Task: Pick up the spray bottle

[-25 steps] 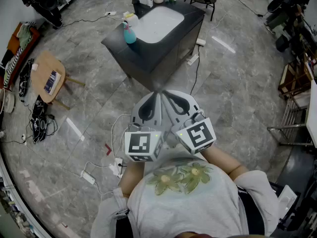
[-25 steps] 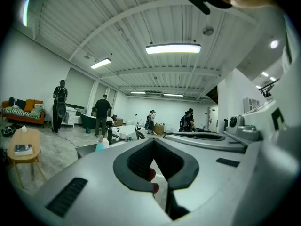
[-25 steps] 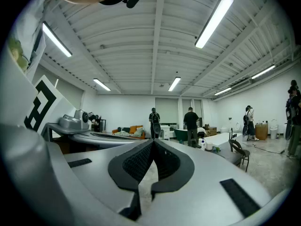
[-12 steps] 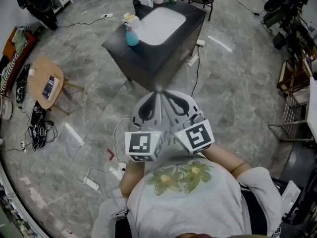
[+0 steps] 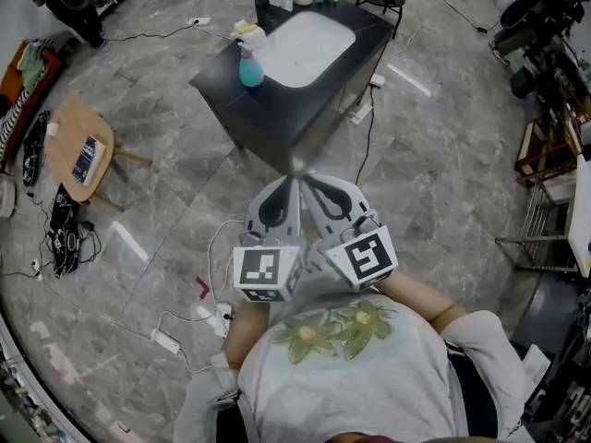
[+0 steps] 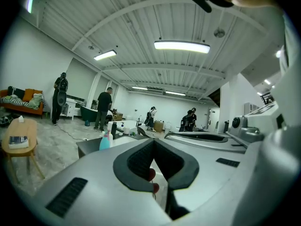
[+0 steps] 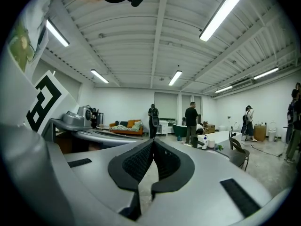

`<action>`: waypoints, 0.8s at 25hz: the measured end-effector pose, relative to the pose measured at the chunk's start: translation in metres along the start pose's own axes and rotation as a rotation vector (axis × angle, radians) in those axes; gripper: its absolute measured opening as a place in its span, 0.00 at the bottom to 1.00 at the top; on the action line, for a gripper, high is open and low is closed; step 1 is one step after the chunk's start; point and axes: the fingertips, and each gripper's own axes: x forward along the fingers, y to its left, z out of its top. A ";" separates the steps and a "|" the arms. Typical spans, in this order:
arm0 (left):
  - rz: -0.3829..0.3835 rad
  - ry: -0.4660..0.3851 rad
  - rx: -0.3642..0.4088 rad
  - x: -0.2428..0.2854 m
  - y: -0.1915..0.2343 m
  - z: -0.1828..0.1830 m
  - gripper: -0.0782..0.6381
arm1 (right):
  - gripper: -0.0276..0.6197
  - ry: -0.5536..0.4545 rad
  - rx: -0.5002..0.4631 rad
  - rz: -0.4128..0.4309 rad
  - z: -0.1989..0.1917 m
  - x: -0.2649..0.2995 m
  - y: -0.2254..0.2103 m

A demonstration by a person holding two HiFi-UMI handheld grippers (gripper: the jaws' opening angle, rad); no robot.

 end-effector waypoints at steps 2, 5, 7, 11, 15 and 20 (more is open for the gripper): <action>0.014 0.000 -0.001 0.010 0.014 0.001 0.12 | 0.08 -0.002 0.010 0.018 -0.001 0.016 -0.003; 0.028 0.000 0.001 0.028 0.033 0.006 0.12 | 0.08 0.005 0.014 0.034 -0.004 0.041 -0.012; 0.031 -0.001 0.005 0.041 0.046 0.014 0.12 | 0.08 0.009 0.022 0.037 -0.002 0.058 -0.020; 0.038 0.005 0.010 0.067 0.069 0.024 0.12 | 0.08 0.020 0.016 0.041 0.000 0.091 -0.037; 0.047 0.019 0.005 0.087 0.090 0.028 0.12 | 0.08 0.024 0.015 0.049 0.001 0.120 -0.049; 0.063 0.027 0.008 0.109 0.115 0.037 0.12 | 0.08 0.035 0.028 0.062 0.002 0.152 -0.060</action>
